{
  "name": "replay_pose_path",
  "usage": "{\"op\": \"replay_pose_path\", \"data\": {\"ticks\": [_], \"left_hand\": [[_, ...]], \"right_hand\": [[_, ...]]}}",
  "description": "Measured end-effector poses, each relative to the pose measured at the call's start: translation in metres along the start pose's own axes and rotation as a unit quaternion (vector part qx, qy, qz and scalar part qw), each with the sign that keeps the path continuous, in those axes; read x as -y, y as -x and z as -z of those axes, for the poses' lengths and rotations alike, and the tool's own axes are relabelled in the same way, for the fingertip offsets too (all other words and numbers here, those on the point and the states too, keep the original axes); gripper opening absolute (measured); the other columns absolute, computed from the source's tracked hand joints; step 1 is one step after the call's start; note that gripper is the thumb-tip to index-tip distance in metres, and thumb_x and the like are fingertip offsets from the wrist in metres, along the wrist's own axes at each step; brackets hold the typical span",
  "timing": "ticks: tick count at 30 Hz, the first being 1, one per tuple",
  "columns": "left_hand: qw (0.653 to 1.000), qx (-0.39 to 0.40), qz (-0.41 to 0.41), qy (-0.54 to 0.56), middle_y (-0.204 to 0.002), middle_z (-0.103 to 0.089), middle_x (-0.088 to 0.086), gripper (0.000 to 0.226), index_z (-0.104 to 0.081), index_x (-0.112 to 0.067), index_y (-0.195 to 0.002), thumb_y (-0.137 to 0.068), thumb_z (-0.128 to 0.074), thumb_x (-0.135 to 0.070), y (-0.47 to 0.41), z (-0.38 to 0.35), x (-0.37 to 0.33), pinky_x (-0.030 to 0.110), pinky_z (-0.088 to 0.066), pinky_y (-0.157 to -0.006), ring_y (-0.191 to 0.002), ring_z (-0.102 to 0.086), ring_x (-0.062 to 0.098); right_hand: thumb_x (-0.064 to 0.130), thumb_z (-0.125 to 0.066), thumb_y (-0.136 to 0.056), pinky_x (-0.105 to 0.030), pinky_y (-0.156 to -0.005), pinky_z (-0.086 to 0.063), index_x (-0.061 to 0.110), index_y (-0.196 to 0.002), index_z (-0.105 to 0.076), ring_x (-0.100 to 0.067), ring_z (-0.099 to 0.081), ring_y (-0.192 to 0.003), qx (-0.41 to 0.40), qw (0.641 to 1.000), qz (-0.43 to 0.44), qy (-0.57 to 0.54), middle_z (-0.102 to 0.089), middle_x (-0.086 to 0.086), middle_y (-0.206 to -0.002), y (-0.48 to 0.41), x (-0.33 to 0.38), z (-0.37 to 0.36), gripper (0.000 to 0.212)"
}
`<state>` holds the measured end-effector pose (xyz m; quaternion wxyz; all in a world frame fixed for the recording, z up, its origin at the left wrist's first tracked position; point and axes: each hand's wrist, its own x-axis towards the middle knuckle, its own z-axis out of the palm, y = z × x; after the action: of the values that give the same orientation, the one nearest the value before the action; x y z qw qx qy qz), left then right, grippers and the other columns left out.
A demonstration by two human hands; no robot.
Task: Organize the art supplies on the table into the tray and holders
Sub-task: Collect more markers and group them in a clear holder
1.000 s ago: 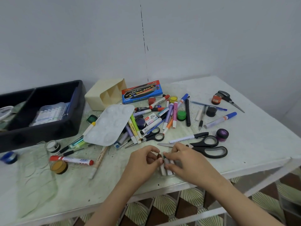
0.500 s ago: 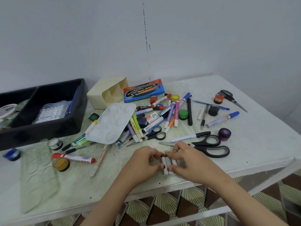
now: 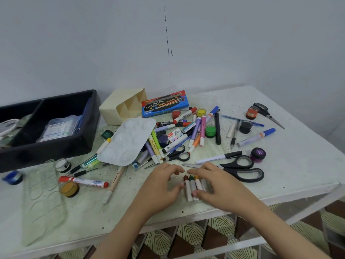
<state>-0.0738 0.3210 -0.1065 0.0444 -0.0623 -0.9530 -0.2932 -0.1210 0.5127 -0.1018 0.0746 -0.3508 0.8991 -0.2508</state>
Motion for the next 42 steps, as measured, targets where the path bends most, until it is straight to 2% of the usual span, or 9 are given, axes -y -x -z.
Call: {"op": "replay_pose_path", "data": {"ticks": [3, 9, 16, 20, 23, 26, 31, 37, 42], "left_hand": [[0.999, -0.037, 0.009, -0.021, -0.097, -0.057, -0.02, 0.019, -0.062, -0.032, -0.104, -0.087, -0.061, -0.023, -0.005, 0.0, 0.003, 0.005, -0.033, -0.074, -0.089, -0.043, -0.01], [0.997, -0.059, 0.015, -0.046, -0.078, -0.057, -0.02, 0.008, -0.069, -0.026, -0.091, -0.086, -0.063, -0.024, -0.014, -0.002, 0.007, 0.008, -0.03, -0.065, -0.078, -0.042, -0.006], [0.995, -0.088, 0.013, -0.037, -0.078, -0.059, -0.018, 0.009, -0.07, -0.025, -0.09, -0.083, -0.065, -0.023, -0.013, -0.006, 0.009, 0.015, -0.036, -0.07, -0.08, -0.046, 0.0], [0.997, -0.071, -0.04, -0.012, -0.095, -0.058, -0.02, 0.028, -0.069, -0.033, -0.099, -0.079, -0.057, -0.048, -0.003, -0.008, 0.011, 0.01, -0.032, -0.084, -0.096, -0.044, -0.004], [0.997, -0.053, -0.053, -0.017, -0.106, -0.054, -0.024, 0.044, -0.068, -0.037, -0.106, -0.073, -0.055, -0.063, 0.006, -0.008, 0.011, 0.008, -0.025, -0.089, -0.106, -0.04, -0.007], [0.997, -0.054, -0.051, -0.028, -0.106, -0.054, -0.025, 0.048, -0.067, -0.039, -0.108, -0.071, -0.055, -0.068, 0.008, -0.011, 0.012, 0.011, -0.026, -0.089, -0.106, -0.041, -0.005], [0.997, -0.05, -0.046, -0.036, -0.103, -0.054, -0.024, 0.05, -0.067, -0.037, -0.106, -0.069, -0.054, -0.069, 0.006, -0.012, 0.009, 0.012, -0.028, -0.087, -0.103, -0.042, -0.003], [0.999, -0.026, -0.03, -0.019, -0.1, -0.052, -0.025, 0.049, -0.064, -0.04, -0.099, -0.062, -0.055, -0.071, 0.0, -0.011, 0.01, 0.012, -0.028, -0.085, -0.102, -0.041, -0.003], [1.0, -0.018, -0.022, -0.002, -0.099, -0.052, -0.025, 0.046, -0.061, -0.044, -0.095, -0.06, -0.056, -0.073, -0.001, -0.011, 0.012, 0.015, -0.031, -0.085, -0.102, -0.041, -0.004]], "right_hand": [[0.049, -0.056, -0.087, -0.012, -0.066, -0.034, 0.046, -0.135, -0.04, 0.009, -0.041, -0.079, -0.004, 1.0, 0.014, 0.004, -0.041, 0.019, -0.105, 0.001, -0.002, -0.002, 0.051], [0.052, -0.05, -0.09, -0.011, -0.056, -0.027, 0.049, -0.136, -0.039, 0.009, -0.037, -0.075, 0.018, 0.999, 0.02, 0.044, -0.036, 0.016, -0.107, 0.002, -0.002, -0.002, 0.047], [0.053, -0.052, -0.088, -0.007, -0.058, -0.024, 0.046, -0.134, -0.044, 0.002, -0.034, -0.08, 0.022, 0.998, 0.014, 0.063, -0.037, 0.014, -0.11, 0.001, -0.002, -0.005, 0.047], [0.049, -0.053, -0.089, -0.009, -0.06, -0.031, 0.044, -0.134, -0.045, 0.01, -0.039, -0.078, 0.005, 1.0, 0.009, 0.018, -0.039, 0.018, -0.109, 0.003, -0.003, -0.006, 0.045], [0.043, -0.055, -0.09, -0.011, -0.073, -0.039, 0.035, -0.134, -0.048, 0.006, -0.047, -0.086, -0.011, 1.0, -0.005, -0.028, -0.042, 0.021, -0.11, 0.005, -0.006, -0.006, 0.045], [0.042, -0.057, -0.089, -0.02, -0.083, -0.044, 0.03, -0.132, -0.052, -0.001, -0.05, -0.092, -0.014, 0.999, -0.016, -0.029, -0.041, 0.022, -0.113, 0.005, -0.008, -0.005, 0.045], [0.046, -0.059, -0.086, -0.021, -0.086, -0.044, 0.031, -0.131, -0.053, 0.002, -0.048, -0.098, -0.017, 0.999, -0.016, -0.032, -0.041, 0.021, -0.115, 0.004, -0.006, -0.006, 0.047], [0.057, -0.061, -0.08, -0.02, -0.083, -0.043, 0.035, -0.131, -0.05, 0.002, -0.045, -0.098, -0.033, 0.999, -0.015, -0.016, -0.038, 0.02, -0.11, 0.003, -0.008, -0.007, 0.057], [0.06, -0.051, -0.086, -0.023, -0.08, -0.045, 0.036, -0.135, -0.047, 0.001, -0.046, -0.096, -0.03, 1.0, 0.005, 0.0, -0.036, 0.019, -0.115, 0.005, -0.012, -0.008, 0.055]]}}
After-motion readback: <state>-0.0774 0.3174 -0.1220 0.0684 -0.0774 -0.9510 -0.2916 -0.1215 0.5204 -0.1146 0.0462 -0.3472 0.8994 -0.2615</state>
